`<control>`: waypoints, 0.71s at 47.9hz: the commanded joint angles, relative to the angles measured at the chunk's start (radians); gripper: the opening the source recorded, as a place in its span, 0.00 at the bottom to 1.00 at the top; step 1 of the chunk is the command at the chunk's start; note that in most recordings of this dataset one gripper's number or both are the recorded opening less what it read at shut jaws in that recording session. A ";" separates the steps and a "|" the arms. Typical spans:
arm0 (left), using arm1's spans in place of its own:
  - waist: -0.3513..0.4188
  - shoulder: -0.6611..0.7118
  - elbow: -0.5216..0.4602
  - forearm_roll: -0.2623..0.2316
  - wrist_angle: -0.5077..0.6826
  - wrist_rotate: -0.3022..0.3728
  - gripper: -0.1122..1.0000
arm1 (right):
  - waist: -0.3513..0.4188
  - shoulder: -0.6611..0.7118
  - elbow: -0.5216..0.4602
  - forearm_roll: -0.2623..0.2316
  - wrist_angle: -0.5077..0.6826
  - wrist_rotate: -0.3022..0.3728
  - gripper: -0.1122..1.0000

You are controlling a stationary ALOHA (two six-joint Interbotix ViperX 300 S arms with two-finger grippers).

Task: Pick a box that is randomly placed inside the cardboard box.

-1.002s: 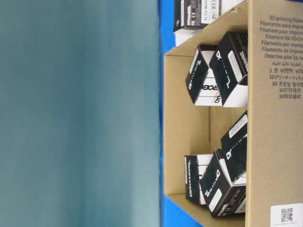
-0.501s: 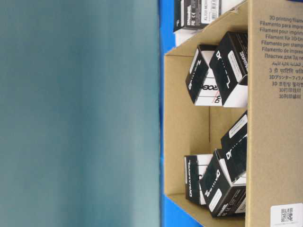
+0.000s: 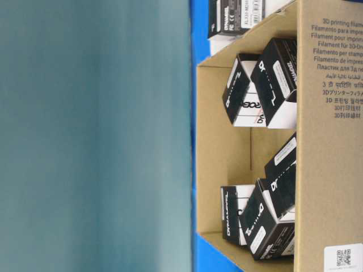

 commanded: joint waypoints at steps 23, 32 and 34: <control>0.000 0.012 -0.012 0.002 -0.012 -0.002 0.04 | 0.003 -0.061 0.017 0.005 0.060 0.011 1.00; 0.000 0.011 -0.012 0.003 -0.011 0.003 0.04 | 0.003 -0.063 0.020 0.003 0.025 0.002 1.00; 0.000 0.011 -0.012 0.002 -0.011 0.003 0.04 | 0.003 -0.066 0.021 0.003 0.021 0.000 1.00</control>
